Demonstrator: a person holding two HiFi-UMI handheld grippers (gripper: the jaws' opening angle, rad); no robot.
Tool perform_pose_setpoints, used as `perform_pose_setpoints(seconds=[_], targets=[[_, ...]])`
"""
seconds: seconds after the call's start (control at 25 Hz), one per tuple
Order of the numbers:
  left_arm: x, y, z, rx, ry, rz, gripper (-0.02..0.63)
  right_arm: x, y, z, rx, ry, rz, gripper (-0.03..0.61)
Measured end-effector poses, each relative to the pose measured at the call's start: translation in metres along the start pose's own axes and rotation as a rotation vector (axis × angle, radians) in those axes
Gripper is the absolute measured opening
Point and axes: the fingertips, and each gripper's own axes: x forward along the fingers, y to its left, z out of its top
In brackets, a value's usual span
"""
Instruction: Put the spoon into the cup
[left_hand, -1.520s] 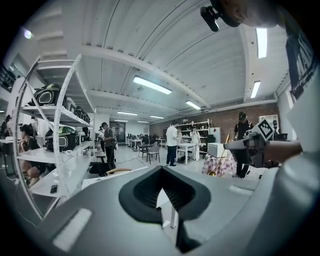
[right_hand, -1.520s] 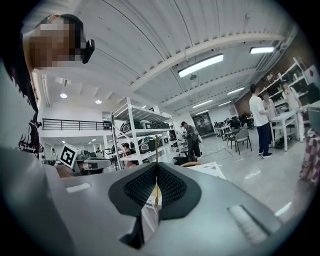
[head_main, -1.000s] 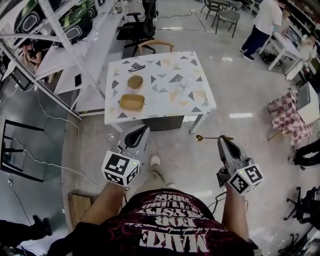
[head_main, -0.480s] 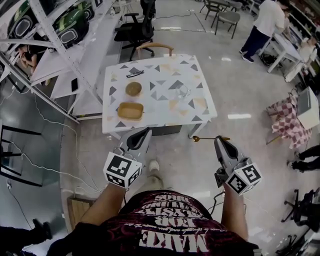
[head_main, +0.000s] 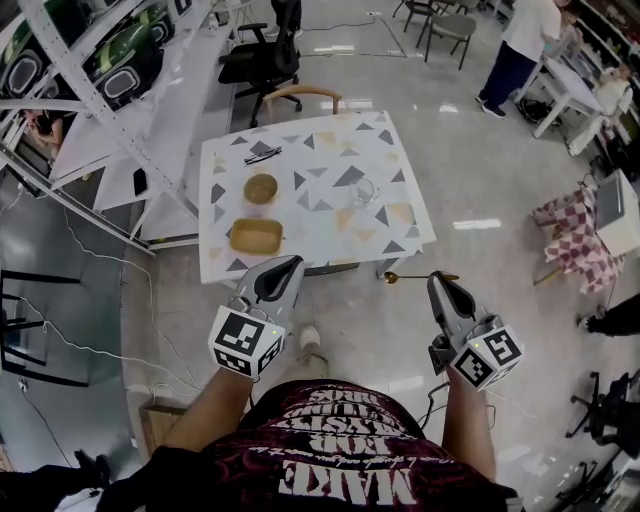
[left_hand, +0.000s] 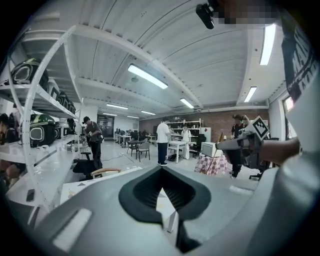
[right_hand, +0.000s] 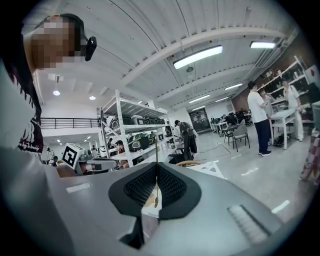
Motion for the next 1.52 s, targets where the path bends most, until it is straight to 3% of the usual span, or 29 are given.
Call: perform_pose_setpoints(seconds=[0.64, 1.12, 1.52], targets=[[0.063, 0.071, 0.018, 0.009, -0.007, -0.068, 0.000, 0.076, -0.027, 0.023, 0.007, -0.004, -0.060, 0.032], [0.082, 0.135, 0.030, -0.002, -0.036, -0.088, 0.000, 0.144, -0.021, 0.050, -0.035, -0.015, -0.065, 0.032], [0.086, 0.151, 0.028, -0.017, -0.053, -0.103, 0.000, 0.153, -0.019, 0.052, -0.051, 0.000, -0.094, 0.032]])
